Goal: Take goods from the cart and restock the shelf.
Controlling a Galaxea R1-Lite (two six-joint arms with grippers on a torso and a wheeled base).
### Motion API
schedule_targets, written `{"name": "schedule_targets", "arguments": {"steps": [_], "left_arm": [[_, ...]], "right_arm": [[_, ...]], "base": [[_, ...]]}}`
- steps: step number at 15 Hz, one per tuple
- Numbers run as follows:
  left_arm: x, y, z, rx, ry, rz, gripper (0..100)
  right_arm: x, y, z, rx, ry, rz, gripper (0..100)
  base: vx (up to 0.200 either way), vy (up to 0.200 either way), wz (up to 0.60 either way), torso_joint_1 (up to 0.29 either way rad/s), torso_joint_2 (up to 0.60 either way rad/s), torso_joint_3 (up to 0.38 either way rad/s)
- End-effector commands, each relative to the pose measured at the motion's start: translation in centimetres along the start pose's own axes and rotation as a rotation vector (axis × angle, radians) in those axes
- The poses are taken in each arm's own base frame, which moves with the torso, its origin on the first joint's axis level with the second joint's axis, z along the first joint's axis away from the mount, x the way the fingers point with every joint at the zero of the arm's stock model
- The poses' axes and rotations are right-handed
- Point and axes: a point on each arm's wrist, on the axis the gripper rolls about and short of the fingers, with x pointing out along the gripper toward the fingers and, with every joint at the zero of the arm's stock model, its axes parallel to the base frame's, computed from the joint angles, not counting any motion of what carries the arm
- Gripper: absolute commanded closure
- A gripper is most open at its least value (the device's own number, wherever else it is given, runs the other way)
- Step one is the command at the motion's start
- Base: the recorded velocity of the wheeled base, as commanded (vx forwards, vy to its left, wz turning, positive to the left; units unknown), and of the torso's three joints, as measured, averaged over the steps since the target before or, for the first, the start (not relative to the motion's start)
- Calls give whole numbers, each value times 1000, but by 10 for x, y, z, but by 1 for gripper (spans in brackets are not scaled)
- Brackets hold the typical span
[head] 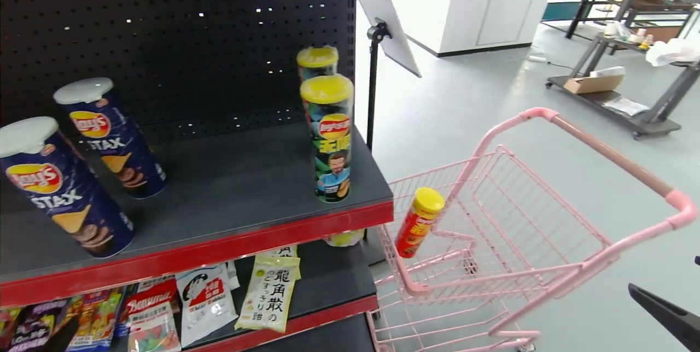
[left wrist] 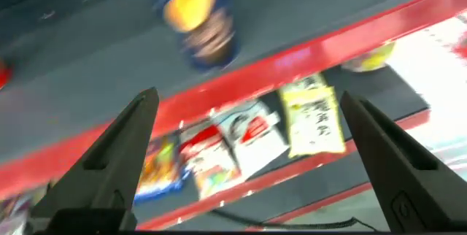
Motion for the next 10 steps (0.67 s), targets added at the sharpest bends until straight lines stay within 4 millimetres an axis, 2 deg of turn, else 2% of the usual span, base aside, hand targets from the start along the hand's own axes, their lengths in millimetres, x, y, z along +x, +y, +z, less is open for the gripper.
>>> {"name": "schedule_targets", "arguments": {"steps": [1, 3, 10], "left_arm": [[0, 0, 0, 0, 0, 0, 0], [0, 0, 1, 0, -2, 2, 0], [-7, 1, 0, -12, -52, -15, 0]], "right_arm": [[0, 0, 0, 0, 2, 1, 0], [0, 0, 0, 2, 2, 3, 0], [3, -1, -2, 5, 18, 0, 0]], "base": [[0, 0, -600, -2, 2, 2], [0, 0, -600, 7, 2, 2], [0, 0, 0, -8, 13, 11]]}}
